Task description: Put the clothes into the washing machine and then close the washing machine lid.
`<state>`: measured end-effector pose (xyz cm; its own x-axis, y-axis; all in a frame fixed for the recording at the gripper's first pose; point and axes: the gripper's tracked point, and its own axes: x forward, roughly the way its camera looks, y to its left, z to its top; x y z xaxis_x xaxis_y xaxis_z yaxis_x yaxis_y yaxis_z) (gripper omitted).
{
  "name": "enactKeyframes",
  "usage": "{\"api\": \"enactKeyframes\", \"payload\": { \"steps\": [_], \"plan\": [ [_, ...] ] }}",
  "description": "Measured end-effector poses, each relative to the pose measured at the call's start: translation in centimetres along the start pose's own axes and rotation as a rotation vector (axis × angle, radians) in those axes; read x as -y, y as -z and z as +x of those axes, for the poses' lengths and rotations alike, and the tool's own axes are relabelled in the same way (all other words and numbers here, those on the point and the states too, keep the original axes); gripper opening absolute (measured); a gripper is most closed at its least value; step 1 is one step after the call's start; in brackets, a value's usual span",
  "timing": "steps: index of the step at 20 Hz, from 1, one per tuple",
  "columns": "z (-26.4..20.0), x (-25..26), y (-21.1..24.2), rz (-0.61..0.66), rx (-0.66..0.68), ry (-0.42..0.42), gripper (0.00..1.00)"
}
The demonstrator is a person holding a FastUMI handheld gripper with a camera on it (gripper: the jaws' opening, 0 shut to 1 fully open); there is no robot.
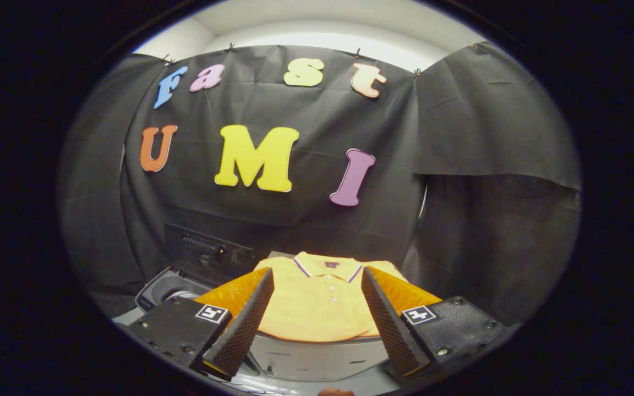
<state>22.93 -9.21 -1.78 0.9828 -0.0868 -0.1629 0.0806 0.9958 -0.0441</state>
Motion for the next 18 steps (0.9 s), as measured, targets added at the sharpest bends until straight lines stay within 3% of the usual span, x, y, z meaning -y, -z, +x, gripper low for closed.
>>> {"api": "enactKeyframes", "payload": {
  "steps": [8,13,18],
  "plan": [
    [7.3,1.2,2.2,-0.022,-0.097,0.013,1.0],
    [11.4,1.6,6.0,0.042,-0.262,-0.028,1.0],
    [13.8,2.7,8.4,0.028,-0.378,-0.041,1.0]
  ]
}}
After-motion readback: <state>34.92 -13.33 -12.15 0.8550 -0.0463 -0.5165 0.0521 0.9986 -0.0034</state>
